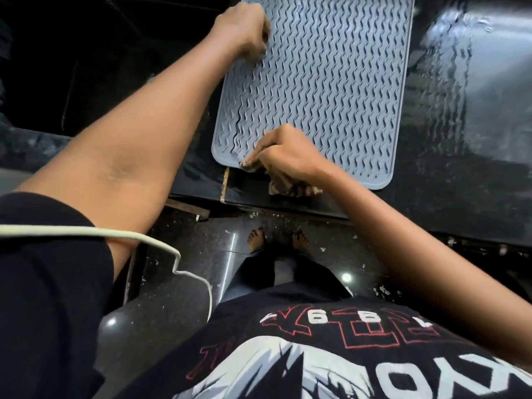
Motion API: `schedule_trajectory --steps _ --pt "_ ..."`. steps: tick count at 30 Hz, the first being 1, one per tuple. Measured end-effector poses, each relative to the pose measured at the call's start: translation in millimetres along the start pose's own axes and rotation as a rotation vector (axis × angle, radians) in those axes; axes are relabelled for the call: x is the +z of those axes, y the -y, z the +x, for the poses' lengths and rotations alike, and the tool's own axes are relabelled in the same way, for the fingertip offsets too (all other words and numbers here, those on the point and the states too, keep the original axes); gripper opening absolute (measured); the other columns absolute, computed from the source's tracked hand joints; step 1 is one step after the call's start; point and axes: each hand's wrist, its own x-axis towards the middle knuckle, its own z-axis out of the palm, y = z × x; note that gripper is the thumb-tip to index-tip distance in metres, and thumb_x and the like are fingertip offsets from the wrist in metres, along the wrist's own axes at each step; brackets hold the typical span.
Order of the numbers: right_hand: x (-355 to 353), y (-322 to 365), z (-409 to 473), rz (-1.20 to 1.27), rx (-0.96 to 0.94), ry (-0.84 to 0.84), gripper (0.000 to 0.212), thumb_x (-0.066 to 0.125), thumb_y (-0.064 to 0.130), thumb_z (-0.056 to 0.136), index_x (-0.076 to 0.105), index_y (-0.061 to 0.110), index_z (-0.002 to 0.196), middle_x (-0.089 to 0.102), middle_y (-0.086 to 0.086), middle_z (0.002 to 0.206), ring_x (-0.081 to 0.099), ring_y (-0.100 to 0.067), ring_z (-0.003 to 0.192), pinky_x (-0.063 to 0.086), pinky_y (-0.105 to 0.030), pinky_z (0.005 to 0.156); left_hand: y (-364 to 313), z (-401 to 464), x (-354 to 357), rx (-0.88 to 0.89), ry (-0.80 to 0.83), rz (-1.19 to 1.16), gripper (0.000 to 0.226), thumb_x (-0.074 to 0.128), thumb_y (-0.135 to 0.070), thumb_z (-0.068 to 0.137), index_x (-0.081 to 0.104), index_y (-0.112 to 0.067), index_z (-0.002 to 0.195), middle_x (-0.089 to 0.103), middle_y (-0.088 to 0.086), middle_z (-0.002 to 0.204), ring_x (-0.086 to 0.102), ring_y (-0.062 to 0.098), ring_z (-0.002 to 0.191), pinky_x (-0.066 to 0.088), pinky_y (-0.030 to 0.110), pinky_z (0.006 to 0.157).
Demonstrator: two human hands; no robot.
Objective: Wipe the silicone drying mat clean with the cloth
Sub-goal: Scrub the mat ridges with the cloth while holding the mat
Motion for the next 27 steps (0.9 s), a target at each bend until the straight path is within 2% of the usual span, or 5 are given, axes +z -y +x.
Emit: schedule_trajectory --steps 6,12,16,23,27 --pt "-57 -2 26 0.518 0.032 -0.288 0.031 0.047 -0.006 0.081 0.073 0.01 0.085 0.071 0.007 0.066 0.064 -0.003 0.056 0.052 -0.019 0.054 11 46 -16 -0.173 -0.213 -0.307 0.018 0.062 -0.022 0.091 0.073 -0.019 0.105 0.071 0.002 0.113 0.065 0.017 0.108 0.053 0.031 0.09" --pt "-116 24 97 0.219 -0.073 -0.462 0.029 0.048 0.0 0.089 0.068 0.008 0.108 0.067 0.0 0.098 0.065 -0.02 0.09 0.055 -0.041 0.088 22 111 -23 -0.309 -0.153 -0.605 0.012 0.068 -0.017 0.087 0.074 -0.015 0.097 0.072 0.001 0.098 0.071 0.015 0.089 0.06 0.027 0.08" --pt "-139 35 163 -0.08 -0.098 -0.649 0.031 0.05 0.011 0.092 0.065 0.02 0.118 0.058 -0.002 0.123 0.05 -0.021 0.117 0.042 -0.037 0.104 23 140 -25 -0.323 -0.134 -0.619 0.014 0.072 -0.013 0.081 0.075 -0.012 0.095 0.074 0.005 0.095 0.071 0.014 0.079 0.06 0.026 0.076" --pt "-131 32 244 -0.507 -0.073 -0.577 0.028 0.046 0.013 0.092 0.059 0.016 0.116 0.048 -0.006 0.13 0.039 -0.03 0.12 0.034 -0.043 0.098 27 169 -21 -0.423 -0.135 -0.649 0.033 0.073 -0.018 0.077 0.067 -0.008 0.108 0.07 0.006 0.11 0.069 0.018 0.095 0.06 0.031 0.081" --pt "-126 27 242 -0.565 -0.153 -0.585 0.024 0.05 0.017 0.089 0.063 0.015 0.109 0.053 -0.007 0.123 0.041 -0.032 0.117 0.037 -0.045 0.093 26 175 -23 -0.469 -0.137 -0.771 0.018 0.057 -0.015 0.089 0.057 -0.01 0.106 0.066 0.006 0.12 0.066 0.017 0.104 0.055 0.03 0.092"
